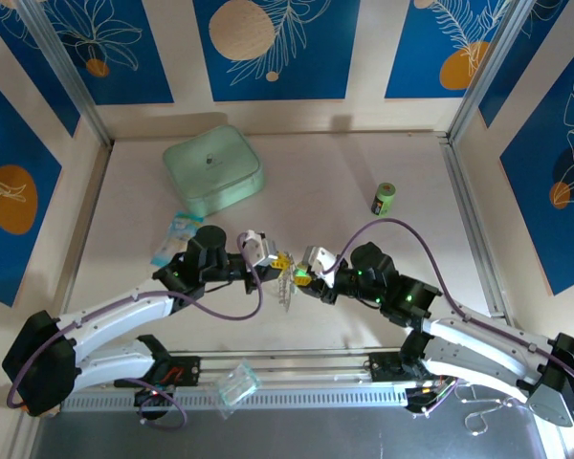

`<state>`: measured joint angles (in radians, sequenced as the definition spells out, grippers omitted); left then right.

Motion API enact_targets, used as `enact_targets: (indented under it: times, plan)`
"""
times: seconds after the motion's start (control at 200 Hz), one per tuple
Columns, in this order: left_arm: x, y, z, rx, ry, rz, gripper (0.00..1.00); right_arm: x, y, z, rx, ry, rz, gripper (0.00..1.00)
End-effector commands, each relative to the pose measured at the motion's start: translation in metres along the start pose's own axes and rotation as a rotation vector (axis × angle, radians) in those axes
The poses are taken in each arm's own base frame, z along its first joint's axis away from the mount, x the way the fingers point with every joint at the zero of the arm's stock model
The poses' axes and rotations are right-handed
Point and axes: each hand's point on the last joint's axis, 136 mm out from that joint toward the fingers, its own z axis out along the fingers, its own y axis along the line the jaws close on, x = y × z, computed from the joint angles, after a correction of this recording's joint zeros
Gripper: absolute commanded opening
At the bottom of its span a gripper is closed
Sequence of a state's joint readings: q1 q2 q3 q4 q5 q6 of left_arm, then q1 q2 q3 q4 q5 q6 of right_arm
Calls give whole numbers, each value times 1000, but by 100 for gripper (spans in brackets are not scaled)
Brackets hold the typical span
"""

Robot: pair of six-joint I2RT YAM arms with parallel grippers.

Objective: Put the keys on the keyring

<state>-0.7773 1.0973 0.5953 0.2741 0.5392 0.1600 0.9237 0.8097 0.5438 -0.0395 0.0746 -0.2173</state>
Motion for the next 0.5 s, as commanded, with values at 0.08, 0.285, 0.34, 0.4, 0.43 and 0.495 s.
enact_targets:
  times: [0.08,0.285,0.34,0.4,0.43,0.495]
  plan:
    - [-24,11,0,-49,-44,-52,0,-25,-8,-9,49,-73,-36,35]
    - [-21,12,1,-55,-39,-118,0,-28,-13,1,94,-64,-33,38]
    - [-19,12,1,-56,-34,-130,0,-29,-14,3,106,-58,-43,38]
    - [-20,11,1,-54,-33,-135,0,-30,-13,5,105,-55,-48,38]
    - [-19,11,1,-53,-32,-139,0,-30,-13,6,102,-57,-47,38]
    - [-21,10,2,-43,-33,-142,0,-29,-13,7,102,-55,-44,38]
